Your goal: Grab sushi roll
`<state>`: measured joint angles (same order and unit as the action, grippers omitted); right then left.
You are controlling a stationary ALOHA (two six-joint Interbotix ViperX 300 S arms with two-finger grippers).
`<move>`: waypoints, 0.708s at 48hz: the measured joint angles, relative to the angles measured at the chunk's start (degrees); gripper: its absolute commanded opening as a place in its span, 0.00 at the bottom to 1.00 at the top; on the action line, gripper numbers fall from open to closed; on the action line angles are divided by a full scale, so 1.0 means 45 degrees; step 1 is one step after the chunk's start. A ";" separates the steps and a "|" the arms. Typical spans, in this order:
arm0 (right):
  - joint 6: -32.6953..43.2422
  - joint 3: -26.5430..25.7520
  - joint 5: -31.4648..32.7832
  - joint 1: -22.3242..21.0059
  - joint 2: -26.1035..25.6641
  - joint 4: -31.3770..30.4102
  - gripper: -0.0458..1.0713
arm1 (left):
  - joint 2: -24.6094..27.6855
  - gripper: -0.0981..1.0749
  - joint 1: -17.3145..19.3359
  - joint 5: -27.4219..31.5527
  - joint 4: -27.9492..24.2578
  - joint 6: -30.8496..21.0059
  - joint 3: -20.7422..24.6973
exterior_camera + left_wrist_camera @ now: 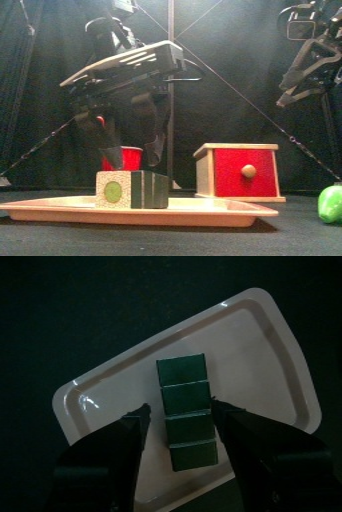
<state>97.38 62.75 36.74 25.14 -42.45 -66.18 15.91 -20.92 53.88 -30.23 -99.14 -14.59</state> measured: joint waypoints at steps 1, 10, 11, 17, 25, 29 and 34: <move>0.0000 0.0000 0.0000 0.0000 -0.0020 0.0000 0.85 | -0.0020 0.82 0.0000 0.0020 0.0000 0.0020 0.0000; 0.0020 0.0000 -0.0020 0.0000 0.0020 0.0000 0.85 | -0.0020 0.82 0.0000 -0.0039 0.0000 0.0020 0.0000; 0.0020 -0.0020 -0.0020 0.0000 0.0020 0.0000 0.85 | -0.0020 0.82 0.0000 -0.0059 0.0000 0.0000 0.0000; 0.0020 0.0000 -0.0020 0.0000 0.0020 0.0000 0.85 | 0.0020 0.82 0.0000 -0.0156 0.0000 0.0000 0.0000; 0.0000 0.0000 0.0000 0.0000 0.0020 0.0000 0.85 | 0.0215 0.82 0.0000 -0.0469 0.0000 0.0020 0.0000; 0.0020 0.0000 -0.0020 0.0000 0.0020 0.0000 0.85 | 0.0293 0.82 0.0000 -0.0645 0.0000 0.0020 0.0000; 0.0020 0.0000 -0.0020 0.0020 0.0020 -0.0020 0.85 | 0.0371 0.82 0.0000 -0.0684 0.0000 0.0020 0.0000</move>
<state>97.47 62.75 36.65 25.22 -42.36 -66.27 17.58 -20.92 50.80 -30.23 -99.05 -14.59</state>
